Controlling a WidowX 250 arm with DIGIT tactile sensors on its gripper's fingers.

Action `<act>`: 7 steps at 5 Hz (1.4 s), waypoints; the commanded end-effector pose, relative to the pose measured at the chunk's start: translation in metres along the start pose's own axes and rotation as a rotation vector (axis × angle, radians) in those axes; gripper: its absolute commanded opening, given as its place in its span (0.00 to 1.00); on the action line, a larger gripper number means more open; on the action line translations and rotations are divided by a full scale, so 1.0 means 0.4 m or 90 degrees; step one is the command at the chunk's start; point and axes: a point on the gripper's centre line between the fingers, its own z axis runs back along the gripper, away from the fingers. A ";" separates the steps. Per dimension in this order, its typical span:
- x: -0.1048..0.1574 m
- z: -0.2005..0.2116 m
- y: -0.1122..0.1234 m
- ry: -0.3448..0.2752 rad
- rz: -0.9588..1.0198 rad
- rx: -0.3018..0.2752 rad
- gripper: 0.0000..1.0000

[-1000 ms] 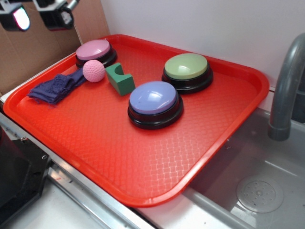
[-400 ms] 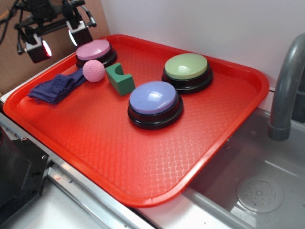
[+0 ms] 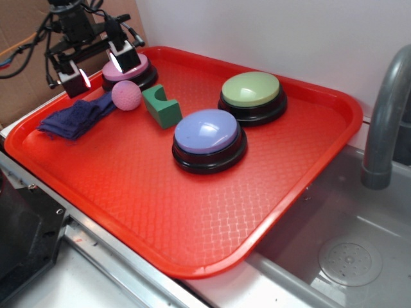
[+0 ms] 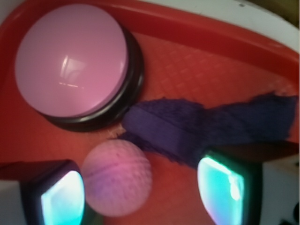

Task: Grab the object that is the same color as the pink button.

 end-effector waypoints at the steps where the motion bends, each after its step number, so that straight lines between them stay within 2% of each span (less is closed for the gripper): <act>1: 0.012 -0.038 -0.013 -0.015 0.029 -0.050 0.64; 2: 0.007 -0.062 -0.023 0.005 0.009 -0.048 0.00; 3: 0.009 -0.060 -0.024 0.012 -0.023 -0.038 0.00; 4: 0.017 -0.004 -0.028 -0.012 -0.126 -0.010 0.00; 5: 0.010 0.088 -0.028 -0.024 -0.250 -0.002 0.00; 6: -0.031 0.188 -0.023 -0.064 -0.394 -0.011 0.00; 7: -0.086 0.235 -0.032 -0.029 -0.551 -0.020 0.00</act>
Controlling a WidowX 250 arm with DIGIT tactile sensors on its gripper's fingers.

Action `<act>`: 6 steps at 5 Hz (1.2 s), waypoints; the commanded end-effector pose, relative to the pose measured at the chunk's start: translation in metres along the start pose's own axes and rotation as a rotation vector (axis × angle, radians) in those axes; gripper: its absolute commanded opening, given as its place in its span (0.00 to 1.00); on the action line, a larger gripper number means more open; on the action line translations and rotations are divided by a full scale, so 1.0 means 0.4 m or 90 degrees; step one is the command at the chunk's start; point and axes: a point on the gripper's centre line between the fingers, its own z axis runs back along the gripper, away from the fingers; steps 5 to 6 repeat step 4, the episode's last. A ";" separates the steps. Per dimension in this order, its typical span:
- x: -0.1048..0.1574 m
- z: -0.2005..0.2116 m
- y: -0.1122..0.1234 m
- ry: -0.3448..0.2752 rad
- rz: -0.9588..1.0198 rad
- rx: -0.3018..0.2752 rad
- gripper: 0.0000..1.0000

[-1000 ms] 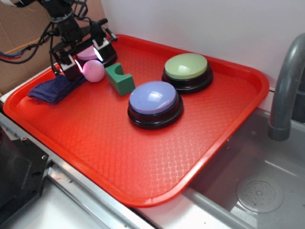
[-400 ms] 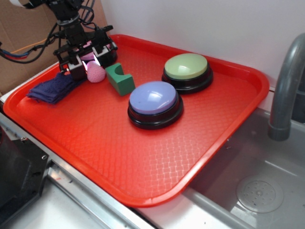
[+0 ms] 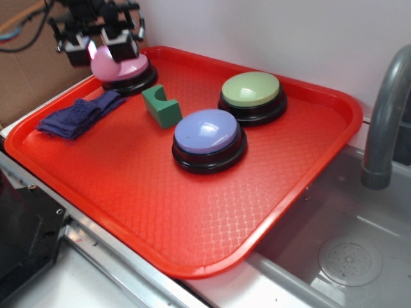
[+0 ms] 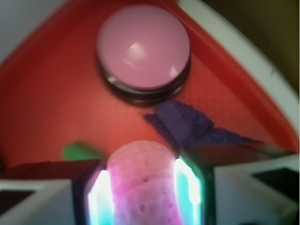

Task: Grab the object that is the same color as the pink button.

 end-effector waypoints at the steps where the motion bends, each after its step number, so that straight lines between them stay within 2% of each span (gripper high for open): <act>1: -0.089 0.120 -0.028 0.026 -0.247 -0.056 0.00; 2: -0.146 0.143 -0.028 0.028 -0.287 -0.072 0.00; 3: -0.204 0.165 -0.025 0.010 -0.302 -0.067 0.00; 4: -0.246 0.172 -0.021 0.044 -0.241 -0.014 0.00; 6: -0.246 0.172 -0.021 0.044 -0.241 -0.014 0.00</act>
